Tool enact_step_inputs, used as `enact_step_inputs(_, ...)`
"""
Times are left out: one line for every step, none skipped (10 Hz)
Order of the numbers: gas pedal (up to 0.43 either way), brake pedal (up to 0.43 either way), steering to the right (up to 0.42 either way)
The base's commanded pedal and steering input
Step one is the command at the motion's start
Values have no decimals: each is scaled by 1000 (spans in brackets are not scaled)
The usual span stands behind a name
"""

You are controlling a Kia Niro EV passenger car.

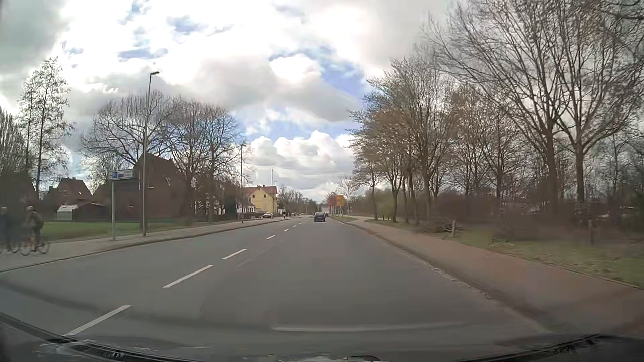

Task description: Follow the waypoints while adhering to traffic rules and regulations

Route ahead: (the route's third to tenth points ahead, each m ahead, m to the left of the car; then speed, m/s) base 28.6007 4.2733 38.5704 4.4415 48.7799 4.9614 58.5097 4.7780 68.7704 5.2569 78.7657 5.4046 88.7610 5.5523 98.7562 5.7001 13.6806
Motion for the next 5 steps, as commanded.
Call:
enact_step_inputs(197,0,-10)
enact_step_inputs(197,0,-10)
enact_step_inputs(197,0,-9)
enact_step_inputs(197,0,-10)
enact_step_inputs(197,0,-10)
